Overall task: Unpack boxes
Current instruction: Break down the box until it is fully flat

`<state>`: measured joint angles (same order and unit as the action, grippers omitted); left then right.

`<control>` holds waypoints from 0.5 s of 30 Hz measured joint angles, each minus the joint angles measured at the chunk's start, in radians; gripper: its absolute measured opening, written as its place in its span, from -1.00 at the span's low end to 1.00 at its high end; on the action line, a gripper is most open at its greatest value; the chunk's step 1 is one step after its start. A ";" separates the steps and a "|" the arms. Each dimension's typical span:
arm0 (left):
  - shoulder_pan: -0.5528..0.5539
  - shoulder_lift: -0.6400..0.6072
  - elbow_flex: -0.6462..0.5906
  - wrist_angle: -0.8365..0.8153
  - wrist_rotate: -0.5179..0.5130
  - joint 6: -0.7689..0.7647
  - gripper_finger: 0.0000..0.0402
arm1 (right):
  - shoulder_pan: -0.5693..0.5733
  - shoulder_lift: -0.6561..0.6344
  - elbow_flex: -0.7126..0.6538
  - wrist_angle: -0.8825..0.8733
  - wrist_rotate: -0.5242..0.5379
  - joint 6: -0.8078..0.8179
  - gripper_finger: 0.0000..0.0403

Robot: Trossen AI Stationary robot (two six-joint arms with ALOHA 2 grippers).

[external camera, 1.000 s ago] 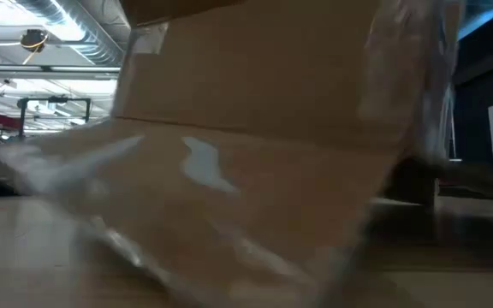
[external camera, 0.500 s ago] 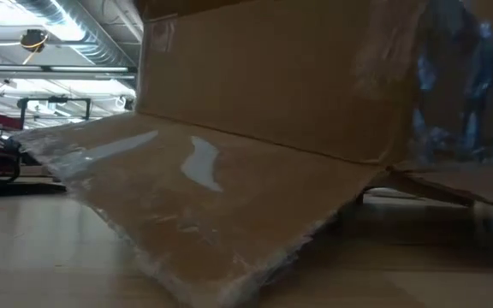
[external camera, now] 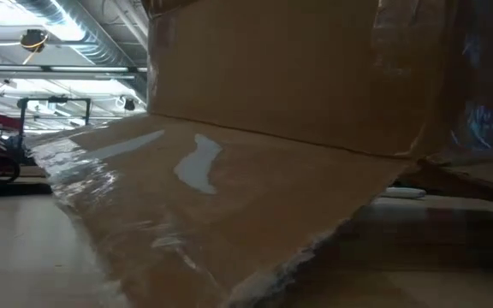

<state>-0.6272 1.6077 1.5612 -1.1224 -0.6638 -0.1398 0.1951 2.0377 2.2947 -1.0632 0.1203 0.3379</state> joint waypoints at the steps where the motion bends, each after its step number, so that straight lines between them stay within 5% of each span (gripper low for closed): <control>1: 0.002 0.000 0.000 0.000 -0.006 -0.004 -1.00 | 0.000 0.000 0.000 0.000 -0.003 0.019 -1.00; 11: 0.014 0.000 0.000 0.002 -0.031 -0.010 -1.00 | 0.000 -0.002 0.001 0.007 -0.034 0.103 -1.00; 15: 0.014 0.000 0.000 0.002 -0.032 -0.010 -1.00 | -0.001 -0.002 0.001 0.005 -0.034 0.260 -1.00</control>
<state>-0.6132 1.6081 1.5608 -1.1202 -0.6954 -0.1501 0.1940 2.0354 2.2959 -1.0584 0.0860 0.5981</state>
